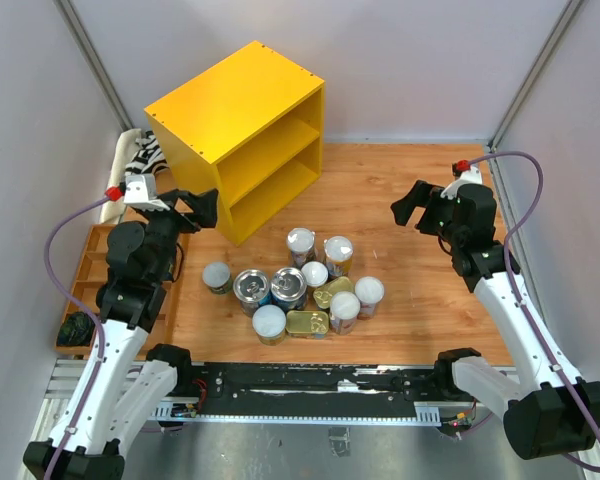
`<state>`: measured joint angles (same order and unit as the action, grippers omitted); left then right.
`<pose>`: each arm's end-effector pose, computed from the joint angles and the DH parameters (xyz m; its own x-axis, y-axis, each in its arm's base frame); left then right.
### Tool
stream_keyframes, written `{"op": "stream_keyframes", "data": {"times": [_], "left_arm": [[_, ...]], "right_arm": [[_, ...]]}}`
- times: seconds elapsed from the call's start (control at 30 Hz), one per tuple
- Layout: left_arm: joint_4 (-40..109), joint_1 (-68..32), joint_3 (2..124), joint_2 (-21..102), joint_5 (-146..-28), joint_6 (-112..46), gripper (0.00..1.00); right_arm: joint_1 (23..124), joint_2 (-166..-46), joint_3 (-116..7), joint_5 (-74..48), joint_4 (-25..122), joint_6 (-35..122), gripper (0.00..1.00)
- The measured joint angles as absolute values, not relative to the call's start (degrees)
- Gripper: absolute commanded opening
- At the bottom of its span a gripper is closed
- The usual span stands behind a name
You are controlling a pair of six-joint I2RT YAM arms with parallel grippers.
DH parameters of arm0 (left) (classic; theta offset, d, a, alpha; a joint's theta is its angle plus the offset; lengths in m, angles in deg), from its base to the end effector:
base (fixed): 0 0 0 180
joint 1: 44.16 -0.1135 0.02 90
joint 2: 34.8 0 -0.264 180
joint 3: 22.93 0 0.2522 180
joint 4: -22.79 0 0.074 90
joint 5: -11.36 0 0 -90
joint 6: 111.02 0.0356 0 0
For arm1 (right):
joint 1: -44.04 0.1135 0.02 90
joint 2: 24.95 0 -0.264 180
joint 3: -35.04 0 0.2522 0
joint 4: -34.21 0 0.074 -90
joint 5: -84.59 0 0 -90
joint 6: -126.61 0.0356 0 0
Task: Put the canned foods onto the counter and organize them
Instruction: Move the counter to the center of the board.
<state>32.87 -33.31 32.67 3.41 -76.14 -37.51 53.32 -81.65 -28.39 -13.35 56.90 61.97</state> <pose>0.1593 -0.0290 0.3661 0.0785 -0.3038 -0.9495 0.1751 0.9418 -0.2869 0.2268 0.0420 0.3337 -0.3698 0.3694 -0.8525 -0.1465 0.8829 0.4461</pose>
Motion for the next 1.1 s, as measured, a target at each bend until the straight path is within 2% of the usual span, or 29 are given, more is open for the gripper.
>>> {"op": "stream_keyframes", "data": {"times": [0.17, 0.27, 0.43, 0.57, 0.63, 0.77, 0.97, 1.1], "left_arm": [[37.07, -32.21, 32.65, 3.67, -76.71, -37.53, 1.0], [37.09, -31.97, 32.61, 2.65, -81.45, -37.12, 1.0], [32.35, -31.78, 31.86, 1.05, -101.54, -37.36, 1.0], [34.07, -31.54, 33.96, 4.24, -120.51, -34.32, 1.0], [35.78, -31.32, 34.29, 4.72, -122.17, -32.98, 1.0], [39.58, -31.25, 34.33, 3.02, -118.02, -32.0, 1.0], [38.75, -30.77, 33.46, 1.64, -93.38, -37.84, 1.0], [37.92, -24.41, 29.07, 1.69, -75.57, -41.27, 1.0]], "right_arm": [[53.3, -81.7, -28.7, -13.35, 59.15, 63.83, 0.98], [53.28, -81.87, -28.72, -13.53, 60.07, 64.44, 0.98], [53.3, -81.96, -28.74, -15.08, 60.29, 64.0, 0.98], [53.43, -81.87, -29.35, -14.86, 60.57, 62.78, 0.98], [53.45, -81.59, -29.81, -14.29, 60.92, 62.08, 0.98], [53.45, -80.08, -29.83, -12.89, 61.49, 61.58, 0.98], [53.45, -79.1, -29.83, -12.33, 61.51, 61.6, 0.98], [53.45, -78.92, -29.81, -11.6, 61.58, 61.51, 0.98]]}}
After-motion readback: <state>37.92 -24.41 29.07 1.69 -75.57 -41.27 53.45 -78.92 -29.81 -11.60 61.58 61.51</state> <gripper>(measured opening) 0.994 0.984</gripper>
